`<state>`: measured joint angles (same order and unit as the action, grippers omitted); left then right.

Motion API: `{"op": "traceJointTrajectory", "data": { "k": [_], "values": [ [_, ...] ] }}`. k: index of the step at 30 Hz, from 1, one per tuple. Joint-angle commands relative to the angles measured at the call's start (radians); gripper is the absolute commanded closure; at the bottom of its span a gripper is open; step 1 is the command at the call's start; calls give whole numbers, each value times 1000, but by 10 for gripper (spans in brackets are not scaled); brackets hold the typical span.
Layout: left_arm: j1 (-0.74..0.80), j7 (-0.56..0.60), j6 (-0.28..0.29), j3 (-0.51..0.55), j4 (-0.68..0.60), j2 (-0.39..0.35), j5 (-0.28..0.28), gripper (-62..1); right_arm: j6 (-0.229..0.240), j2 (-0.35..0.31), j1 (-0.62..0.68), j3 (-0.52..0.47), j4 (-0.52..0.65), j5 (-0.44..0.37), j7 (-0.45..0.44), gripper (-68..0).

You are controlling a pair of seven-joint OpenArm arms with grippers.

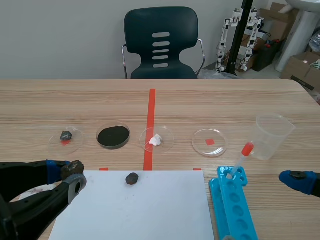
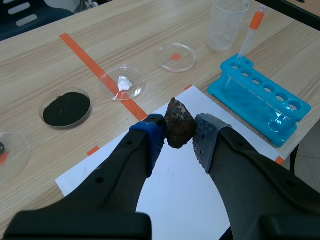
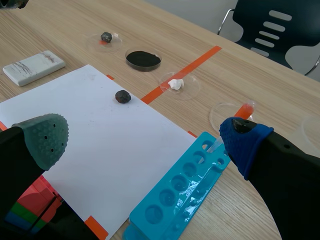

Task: Put the right mineral back

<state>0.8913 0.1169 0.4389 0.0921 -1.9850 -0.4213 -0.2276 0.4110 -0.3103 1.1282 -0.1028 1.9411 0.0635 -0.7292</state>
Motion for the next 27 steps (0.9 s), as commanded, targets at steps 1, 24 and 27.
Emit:
{"op": "traceJointTrajectory", "data": {
  "k": [1,24,27],
  "values": [
    [0,14,-2,2,-15,0,-11,-41,1,0,2,-3,9,-10,-15,-638],
    [-45,-31,-3,-29,-1,-1,42,-41,1,0,2,-3,9,-10,-15,-638],
    [-82,-61,-3,-66,9,-2,42,-41,1,0,2,-3,9,-10,-15,-638]
  ]
}}
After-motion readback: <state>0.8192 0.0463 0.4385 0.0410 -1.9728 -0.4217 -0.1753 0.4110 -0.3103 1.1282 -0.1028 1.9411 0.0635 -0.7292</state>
